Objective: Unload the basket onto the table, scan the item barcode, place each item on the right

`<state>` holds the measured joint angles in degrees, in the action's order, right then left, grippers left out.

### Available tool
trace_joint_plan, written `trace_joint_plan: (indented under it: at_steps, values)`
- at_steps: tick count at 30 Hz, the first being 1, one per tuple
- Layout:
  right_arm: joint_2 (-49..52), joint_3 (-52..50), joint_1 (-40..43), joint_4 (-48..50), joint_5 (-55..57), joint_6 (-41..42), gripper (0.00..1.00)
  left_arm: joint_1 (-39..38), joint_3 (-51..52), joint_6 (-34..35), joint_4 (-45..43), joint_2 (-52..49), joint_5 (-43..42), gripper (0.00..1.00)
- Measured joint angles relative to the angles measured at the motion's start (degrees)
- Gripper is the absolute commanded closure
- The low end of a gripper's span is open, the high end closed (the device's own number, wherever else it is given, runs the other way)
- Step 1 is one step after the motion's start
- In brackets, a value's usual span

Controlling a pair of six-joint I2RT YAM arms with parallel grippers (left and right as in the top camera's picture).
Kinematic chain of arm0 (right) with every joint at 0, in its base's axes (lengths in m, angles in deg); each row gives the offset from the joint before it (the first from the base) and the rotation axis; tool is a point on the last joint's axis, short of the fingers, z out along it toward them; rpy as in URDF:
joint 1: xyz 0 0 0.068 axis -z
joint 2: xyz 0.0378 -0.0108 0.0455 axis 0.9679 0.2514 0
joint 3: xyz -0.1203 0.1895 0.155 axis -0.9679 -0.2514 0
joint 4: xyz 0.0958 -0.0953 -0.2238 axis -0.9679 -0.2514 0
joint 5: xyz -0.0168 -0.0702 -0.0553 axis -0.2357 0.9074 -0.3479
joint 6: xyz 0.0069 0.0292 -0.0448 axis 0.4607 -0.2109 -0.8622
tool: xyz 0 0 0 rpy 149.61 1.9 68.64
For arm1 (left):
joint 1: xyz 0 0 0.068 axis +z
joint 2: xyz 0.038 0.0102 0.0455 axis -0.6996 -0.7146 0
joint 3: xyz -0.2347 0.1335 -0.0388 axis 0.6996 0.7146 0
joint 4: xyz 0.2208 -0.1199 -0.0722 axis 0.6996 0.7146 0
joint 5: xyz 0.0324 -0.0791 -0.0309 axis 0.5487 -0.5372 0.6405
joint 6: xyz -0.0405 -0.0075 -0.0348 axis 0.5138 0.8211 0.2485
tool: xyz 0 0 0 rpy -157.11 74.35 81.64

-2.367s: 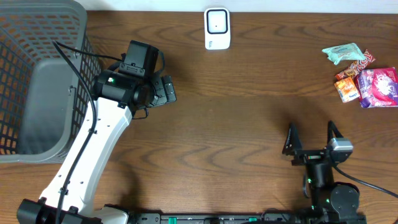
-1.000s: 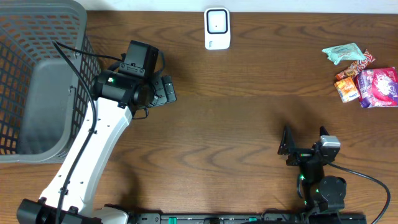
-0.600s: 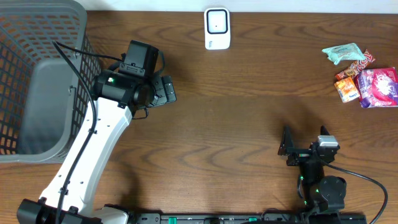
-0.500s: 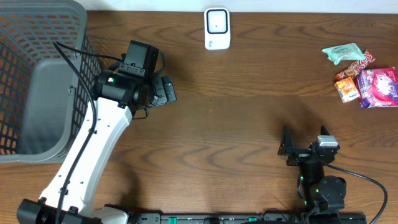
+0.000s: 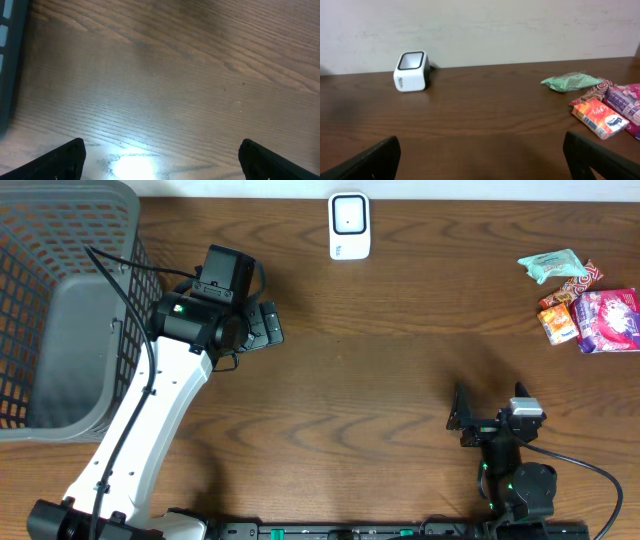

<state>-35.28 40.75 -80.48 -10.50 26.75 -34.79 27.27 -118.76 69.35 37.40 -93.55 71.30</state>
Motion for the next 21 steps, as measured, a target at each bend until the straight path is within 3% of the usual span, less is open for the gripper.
trace_joint_plan:
  at_steps: [21]
  values:
    - [0.00, 0.00, 0.00, -0.02, -0.66, -0.37, 0.01, 0.00, 0.00, 0.00, 0.00, 0.00, 0.00, 0.02]
